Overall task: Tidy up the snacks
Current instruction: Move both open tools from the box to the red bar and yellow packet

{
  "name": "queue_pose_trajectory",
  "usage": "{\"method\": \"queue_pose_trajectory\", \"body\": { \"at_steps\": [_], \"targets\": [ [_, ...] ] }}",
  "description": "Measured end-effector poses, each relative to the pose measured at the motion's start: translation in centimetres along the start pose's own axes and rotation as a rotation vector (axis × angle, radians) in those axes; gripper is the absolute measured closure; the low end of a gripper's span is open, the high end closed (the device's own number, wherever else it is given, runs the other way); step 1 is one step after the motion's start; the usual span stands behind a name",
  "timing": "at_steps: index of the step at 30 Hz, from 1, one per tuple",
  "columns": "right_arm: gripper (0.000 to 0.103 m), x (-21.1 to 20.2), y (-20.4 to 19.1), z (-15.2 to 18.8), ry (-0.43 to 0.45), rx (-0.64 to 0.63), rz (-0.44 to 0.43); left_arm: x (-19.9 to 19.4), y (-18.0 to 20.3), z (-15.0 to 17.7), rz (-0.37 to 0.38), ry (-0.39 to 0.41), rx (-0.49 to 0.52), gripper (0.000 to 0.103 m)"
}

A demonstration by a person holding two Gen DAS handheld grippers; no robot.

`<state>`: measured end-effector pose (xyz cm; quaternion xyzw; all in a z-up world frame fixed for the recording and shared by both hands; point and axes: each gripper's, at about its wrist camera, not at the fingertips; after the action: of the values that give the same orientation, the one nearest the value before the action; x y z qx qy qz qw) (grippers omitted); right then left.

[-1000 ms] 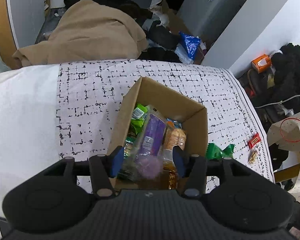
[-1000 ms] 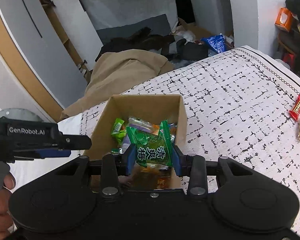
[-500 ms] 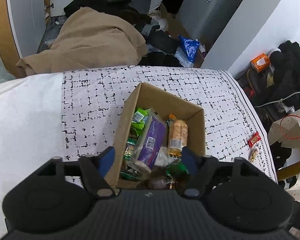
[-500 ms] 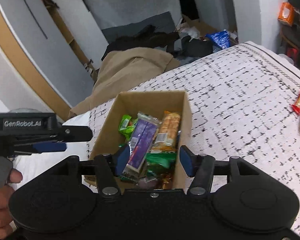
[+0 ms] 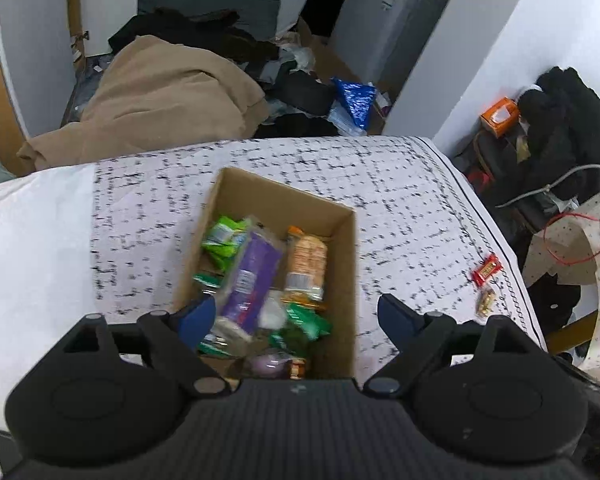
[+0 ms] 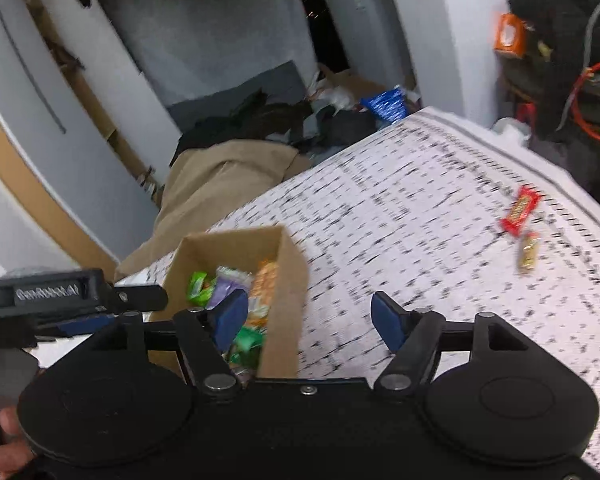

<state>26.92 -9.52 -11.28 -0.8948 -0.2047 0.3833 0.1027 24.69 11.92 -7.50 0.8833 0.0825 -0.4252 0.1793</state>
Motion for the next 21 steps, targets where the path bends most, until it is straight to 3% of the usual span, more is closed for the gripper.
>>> {"method": "queue_pose_trajectory", "body": {
  "at_steps": [4, 21],
  "targets": [
    [0.025, -1.9, 2.6, -0.6, 0.051, 0.035, 0.033, 0.5, 2.8, 0.5, 0.017, 0.017, 0.037, 0.015],
    [0.013, -5.7, 11.8, -1.7, 0.157, 0.143, 0.092, 5.5, 13.2, 4.7, 0.061, 0.031, 0.077, 0.015]
  ]
}}
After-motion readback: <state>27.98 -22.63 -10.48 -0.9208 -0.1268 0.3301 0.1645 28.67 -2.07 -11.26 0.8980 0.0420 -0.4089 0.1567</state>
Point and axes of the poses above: each gripper's, at about its wrist camera, not at the fingertips, and x roughly the way its jaws point, y to its right, z to its underside, and after that the axes turned 3 degrees about y, right-handed
